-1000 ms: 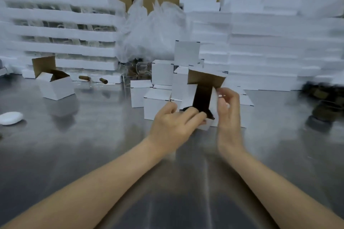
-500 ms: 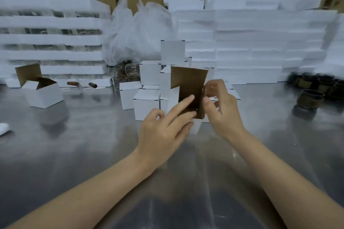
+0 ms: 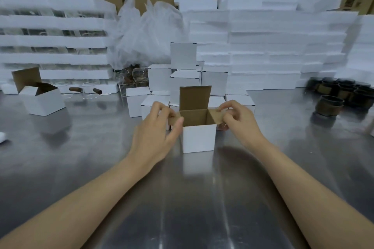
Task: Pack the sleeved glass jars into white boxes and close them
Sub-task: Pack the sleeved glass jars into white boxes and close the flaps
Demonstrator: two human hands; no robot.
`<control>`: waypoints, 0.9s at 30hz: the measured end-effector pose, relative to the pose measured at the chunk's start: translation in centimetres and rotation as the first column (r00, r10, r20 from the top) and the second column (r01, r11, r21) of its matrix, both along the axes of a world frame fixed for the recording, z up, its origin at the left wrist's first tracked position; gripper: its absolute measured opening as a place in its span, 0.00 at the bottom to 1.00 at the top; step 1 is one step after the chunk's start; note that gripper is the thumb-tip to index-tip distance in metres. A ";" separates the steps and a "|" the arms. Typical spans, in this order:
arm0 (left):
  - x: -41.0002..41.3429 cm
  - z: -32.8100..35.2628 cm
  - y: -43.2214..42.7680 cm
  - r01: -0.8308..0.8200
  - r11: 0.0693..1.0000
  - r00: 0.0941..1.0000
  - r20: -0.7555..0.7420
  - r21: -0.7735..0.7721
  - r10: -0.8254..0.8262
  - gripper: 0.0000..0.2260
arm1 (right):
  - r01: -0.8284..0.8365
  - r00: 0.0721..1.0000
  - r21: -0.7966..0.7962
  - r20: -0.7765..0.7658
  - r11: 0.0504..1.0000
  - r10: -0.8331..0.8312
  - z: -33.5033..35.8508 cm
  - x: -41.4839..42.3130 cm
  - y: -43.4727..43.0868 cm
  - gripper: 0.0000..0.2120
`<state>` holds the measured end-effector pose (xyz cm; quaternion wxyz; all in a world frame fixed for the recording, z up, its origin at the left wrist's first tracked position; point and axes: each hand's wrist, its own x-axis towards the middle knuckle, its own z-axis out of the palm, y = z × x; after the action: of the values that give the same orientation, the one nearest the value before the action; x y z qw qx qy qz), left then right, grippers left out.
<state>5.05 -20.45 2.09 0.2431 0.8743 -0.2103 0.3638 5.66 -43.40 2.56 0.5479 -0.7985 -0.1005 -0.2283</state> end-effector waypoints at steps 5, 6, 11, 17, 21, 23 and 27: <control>1.0 -0.9 -0.2 0.196 0.895 0.890 -0.311 -0.400 -0.334 0.10 | 0.051 0.990 -0.104 -0.129 0.993 -0.064 -0.4 0.5 0.7 0.09; 1.0 -0.9 -0.2 0.216 0.865 0.846 -0.355 -0.453 -0.398 0.11 | 0.036 0.988 -0.084 -0.145 0.996 -0.048 -0.5 0.5 1.0 0.13; 0.5 -0.7 0.0 0.276 0.795 0.734 -0.417 -0.540 -0.537 0.14 | 0.025 0.980 0.003 -0.197 1.000 -0.024 -0.4 0.4 2.6 0.19; 0.7 -0.2 -0.5 0.174 0.745 0.655 -0.490 -0.644 -0.576 0.16 | -0.035 0.997 -0.092 -0.072 0.995 0.029 0.4 -0.4 2.7 0.08; 0.8 -0.2 -0.6 0.129 0.695 0.610 -0.496 -0.708 -0.618 0.13 | -0.187 0.982 -0.060 -0.052 0.981 0.184 0.9 -1.2 3.2 0.22; 0.7 -0.2 -0.5 0.137 0.676 0.592 -0.487 -0.724 -0.642 0.08 | -0.213 0.976 -0.070 -0.063 0.975 0.209 1.2 -1.4 3.3 0.28; 0.5 -0.1 0.2 0.262 0.669 0.524 -0.480 -0.696 -0.704 0.12 | -0.259 0.960 0.017 -0.105 0.966 0.259 1.6 -1.8 3.2 0.28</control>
<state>5.52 -20.28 1.95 0.6365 0.7339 -0.2313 -0.0528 3.86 -40.18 4.13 0.5789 -0.7887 -0.1743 -0.1118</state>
